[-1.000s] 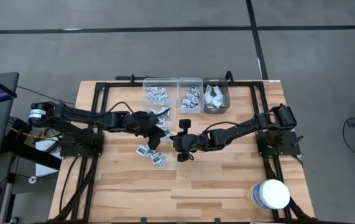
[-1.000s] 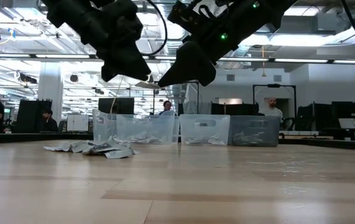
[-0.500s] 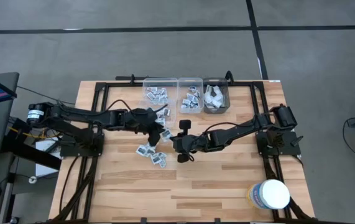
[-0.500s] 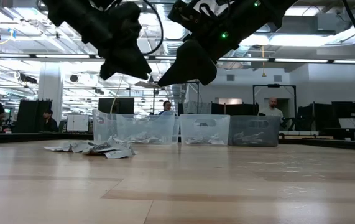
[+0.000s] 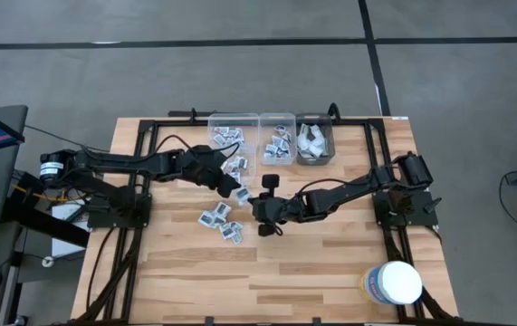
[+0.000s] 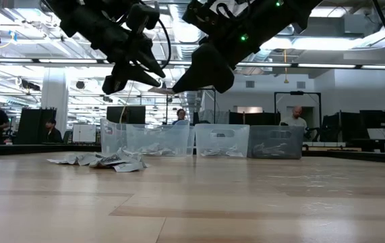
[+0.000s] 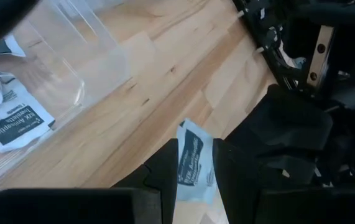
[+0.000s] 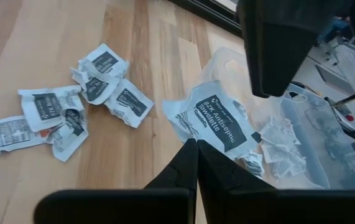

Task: Pick & Place First Aid Supplies
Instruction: Put the towelette pack into the bottom transparent bin

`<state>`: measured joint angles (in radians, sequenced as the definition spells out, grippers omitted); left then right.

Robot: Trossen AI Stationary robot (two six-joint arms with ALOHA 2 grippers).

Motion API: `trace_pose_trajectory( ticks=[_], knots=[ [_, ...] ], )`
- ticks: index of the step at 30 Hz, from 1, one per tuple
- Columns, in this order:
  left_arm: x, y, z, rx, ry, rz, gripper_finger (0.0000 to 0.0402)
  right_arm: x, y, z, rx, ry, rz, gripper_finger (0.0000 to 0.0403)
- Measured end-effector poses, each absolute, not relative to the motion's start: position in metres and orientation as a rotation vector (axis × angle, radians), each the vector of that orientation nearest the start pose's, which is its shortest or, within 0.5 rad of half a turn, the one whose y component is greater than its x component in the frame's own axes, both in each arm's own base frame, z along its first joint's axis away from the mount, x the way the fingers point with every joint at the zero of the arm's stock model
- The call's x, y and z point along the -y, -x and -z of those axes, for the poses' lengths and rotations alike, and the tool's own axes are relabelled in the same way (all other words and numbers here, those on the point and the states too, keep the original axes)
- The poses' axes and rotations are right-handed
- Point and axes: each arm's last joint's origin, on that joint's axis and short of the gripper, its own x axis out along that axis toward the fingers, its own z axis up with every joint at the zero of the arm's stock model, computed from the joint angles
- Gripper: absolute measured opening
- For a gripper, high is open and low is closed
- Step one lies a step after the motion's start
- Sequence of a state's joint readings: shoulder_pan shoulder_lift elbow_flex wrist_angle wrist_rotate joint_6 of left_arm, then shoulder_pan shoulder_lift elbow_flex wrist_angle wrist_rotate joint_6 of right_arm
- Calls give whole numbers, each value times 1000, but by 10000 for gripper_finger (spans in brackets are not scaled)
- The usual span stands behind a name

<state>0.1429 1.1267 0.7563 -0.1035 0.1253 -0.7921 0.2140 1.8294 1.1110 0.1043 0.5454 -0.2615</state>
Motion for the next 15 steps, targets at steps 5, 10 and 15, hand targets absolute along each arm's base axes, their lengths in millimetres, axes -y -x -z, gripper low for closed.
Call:
trace_pose_trajectory(
  ticks=[5, 10, 15],
  knots=[
    [-31, -241, -265, -440, 839, -203, 99, -68, -381, -190, -614, 486, 262, 0],
    [-31, -241, -265, -443, 792, -194, 99, -71, -381, -191, -603, 497, 273, 0],
    [-32, -240, -265, -440, 791, -200, 99, -73, -381, -191, -601, 505, 284, 0]
  ],
)
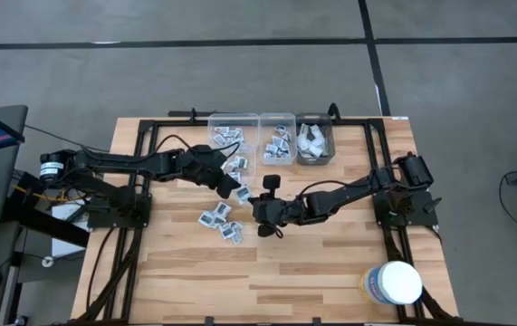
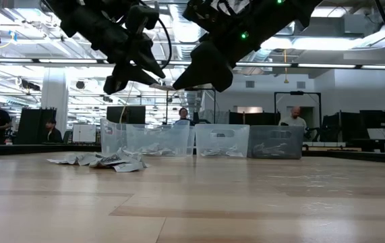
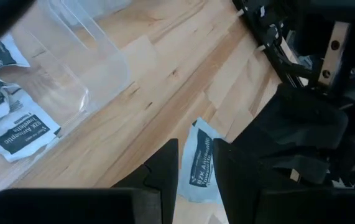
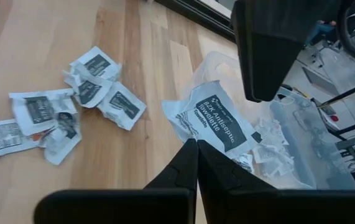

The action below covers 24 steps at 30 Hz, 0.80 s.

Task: Pick & Place First Aid Supplies
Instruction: Put the towelette pack into the bottom transparent bin

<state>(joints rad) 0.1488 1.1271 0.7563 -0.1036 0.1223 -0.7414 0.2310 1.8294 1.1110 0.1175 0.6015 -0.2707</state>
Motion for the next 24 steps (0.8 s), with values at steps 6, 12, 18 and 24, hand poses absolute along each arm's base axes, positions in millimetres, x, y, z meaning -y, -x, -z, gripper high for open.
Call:
trace_pose_trajectory(
  ticks=[6, 12, 18, 24],
  knots=[
    [-37, -240, -265, -431, 811, -222, 99, -73, -382, -193, -581, 532, 287, 0],
    [-37, -240, -265, -430, 843, -228, 99, -71, -383, -195, -571, 566, 301, 0],
    [-36, -240, -265, -431, 843, -225, 99, -67, -385, -197, -562, 586, 308, 0],
    [-36, -240, -265, -432, 845, -217, 99, -59, -387, -198, -554, 596, 326, 0]
  ],
)
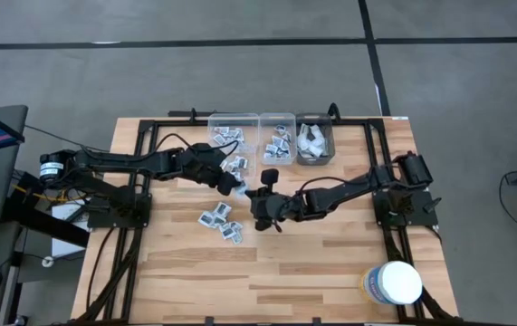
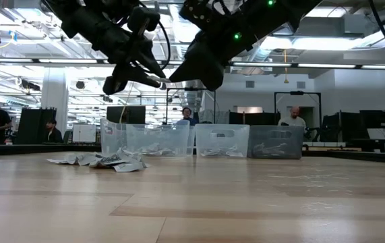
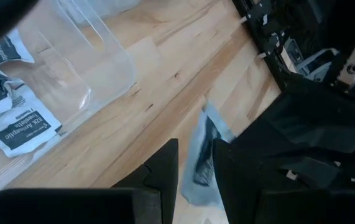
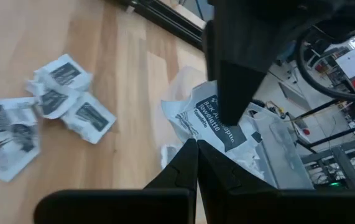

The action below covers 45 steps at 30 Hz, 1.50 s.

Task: Pick & Place First Aid Supplies
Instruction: Put the towelette pack into the bottom transparent bin

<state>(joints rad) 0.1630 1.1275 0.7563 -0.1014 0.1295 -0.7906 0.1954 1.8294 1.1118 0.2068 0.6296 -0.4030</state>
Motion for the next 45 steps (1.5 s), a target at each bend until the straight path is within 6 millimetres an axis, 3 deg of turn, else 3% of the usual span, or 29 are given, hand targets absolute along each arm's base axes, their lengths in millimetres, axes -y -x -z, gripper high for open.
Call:
trace_pose_trajectory(
  ticks=[12, 20, 28, 34, 37, 45],
  knots=[
    [-31, -242, -267, -433, 716, -158, 93, -38, -391, -200, -550, 582, 340, 0],
    [-34, -242, -267, -402, 629, -227, 9, -28, -392, -200, -555, 571, 352, 2],
    [-40, -241, -268, -374, 544, -308, 8, -16, -393, -199, -568, 562, 378, 52],
    [-51, -239, -268, -355, 411, -462, 12, -9, -392, -198, -585, 566, 391, 90],
    [-58, -236, -267, -368, 325, -533, 13, -6, -392, -197, -601, 568, 394, 101],
    [-67, -234, -267, -371, 323, -577, 34, -3, -389, -193, -642, 528, 407, 113]
  ],
)
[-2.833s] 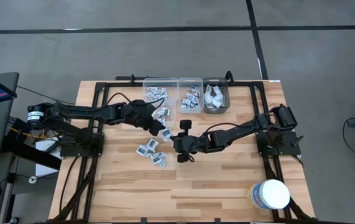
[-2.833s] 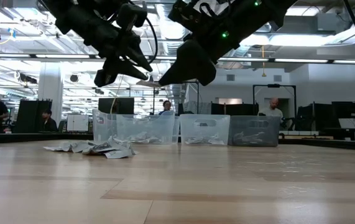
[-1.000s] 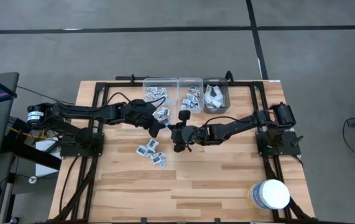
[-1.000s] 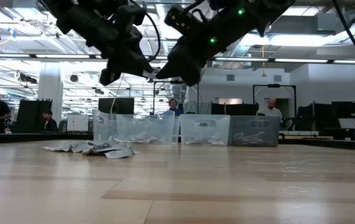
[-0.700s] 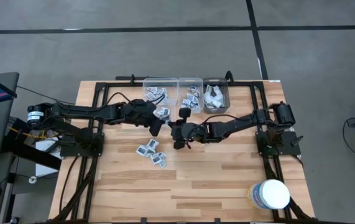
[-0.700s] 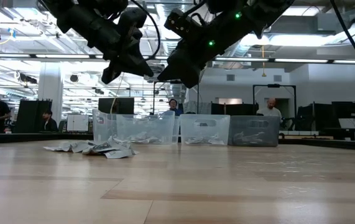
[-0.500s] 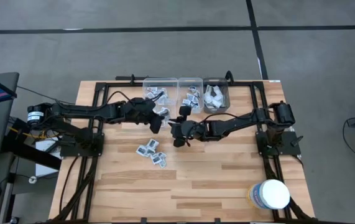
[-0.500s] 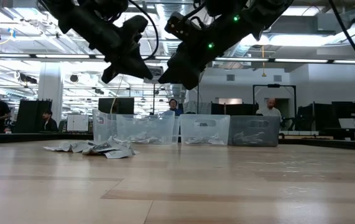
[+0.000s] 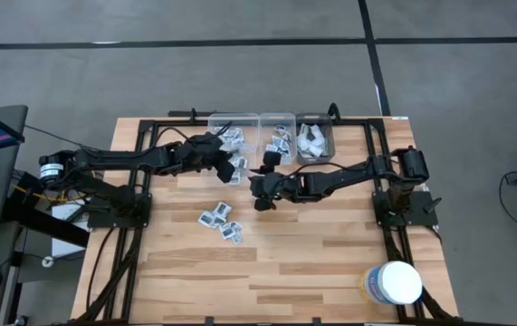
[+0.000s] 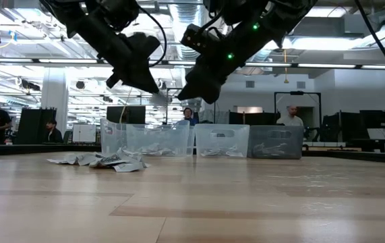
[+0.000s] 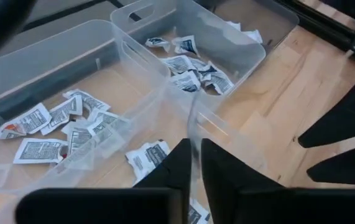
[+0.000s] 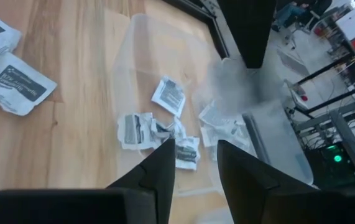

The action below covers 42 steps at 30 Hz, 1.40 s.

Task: Pick & Place First Aid Supplies
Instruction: Put the towelette pack into the bottom transparent bin, then put the ointment pack into the top left transparent bin

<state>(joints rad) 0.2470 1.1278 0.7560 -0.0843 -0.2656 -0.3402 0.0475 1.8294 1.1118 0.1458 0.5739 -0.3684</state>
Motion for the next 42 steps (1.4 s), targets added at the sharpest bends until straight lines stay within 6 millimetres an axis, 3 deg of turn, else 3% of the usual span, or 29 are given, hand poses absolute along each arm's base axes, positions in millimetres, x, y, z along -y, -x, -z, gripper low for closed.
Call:
trace_pose_trajectory(
  ticks=[11, 19, 26, 32, 35, 42],
  knots=[
    [-60, -231, -258, -507, 201, -537, 106, -9, -388, -192, -647, 514, 412, 114],
    [-33, -235, -257, -558, 43, -401, 99, -19, -388, -192, -639, 526, 408, 114],
    [2, -236, -259, -572, -215, -214, 91, -27, -387, -192, -631, 532, 388, 114],
    [6, -233, -262, -563, -249, -269, 90, -37, -383, -190, -675, 549, 355, 114],
    [6, -232, -262, -568, -249, -264, 90, -43, -372, -198, -700, 490, 355, 114],
    [6, -225, -263, -600, -253, -262, 90, -45, -337, -239, -699, 219, 350, 113]
  ],
)
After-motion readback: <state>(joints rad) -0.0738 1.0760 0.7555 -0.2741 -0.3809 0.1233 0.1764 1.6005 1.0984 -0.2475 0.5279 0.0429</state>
